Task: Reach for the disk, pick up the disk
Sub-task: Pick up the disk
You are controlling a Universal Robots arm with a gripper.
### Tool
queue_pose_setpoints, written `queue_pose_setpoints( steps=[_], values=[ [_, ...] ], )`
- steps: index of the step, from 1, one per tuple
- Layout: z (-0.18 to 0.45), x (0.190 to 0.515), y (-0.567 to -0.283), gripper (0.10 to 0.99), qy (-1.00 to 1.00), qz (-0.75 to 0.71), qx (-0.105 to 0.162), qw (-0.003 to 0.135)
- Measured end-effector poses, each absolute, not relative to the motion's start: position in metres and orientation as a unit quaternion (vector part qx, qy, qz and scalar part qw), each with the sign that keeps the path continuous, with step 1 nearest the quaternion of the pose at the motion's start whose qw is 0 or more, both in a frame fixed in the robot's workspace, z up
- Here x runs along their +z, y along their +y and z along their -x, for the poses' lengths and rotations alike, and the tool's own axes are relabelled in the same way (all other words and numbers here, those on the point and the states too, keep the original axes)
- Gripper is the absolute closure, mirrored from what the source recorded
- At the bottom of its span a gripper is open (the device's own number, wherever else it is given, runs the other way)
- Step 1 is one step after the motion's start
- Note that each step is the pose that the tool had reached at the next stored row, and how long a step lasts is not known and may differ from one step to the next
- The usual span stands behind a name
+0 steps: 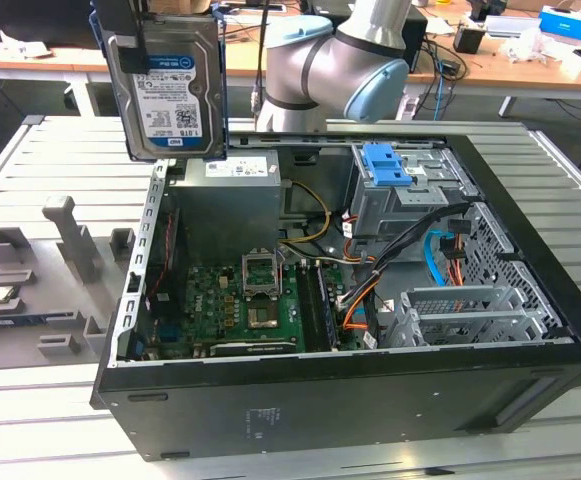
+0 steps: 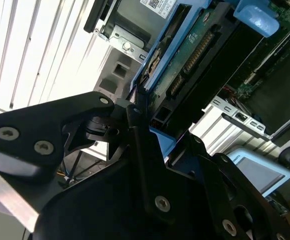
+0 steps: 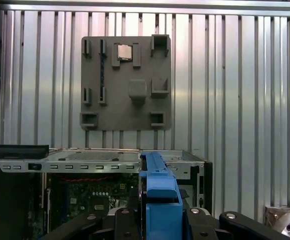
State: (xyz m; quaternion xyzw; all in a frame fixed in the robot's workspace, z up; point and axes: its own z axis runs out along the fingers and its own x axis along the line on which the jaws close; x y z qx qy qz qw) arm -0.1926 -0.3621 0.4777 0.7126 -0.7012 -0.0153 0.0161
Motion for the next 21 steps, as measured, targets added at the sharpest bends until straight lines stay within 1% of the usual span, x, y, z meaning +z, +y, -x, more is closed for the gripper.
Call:
queue_pose_setpoints(
  steps=[21],
  values=[
    [0.193, 0.477, -0.397, 0.718, -0.701, -0.713, -0.015, 0.016]
  ],
)
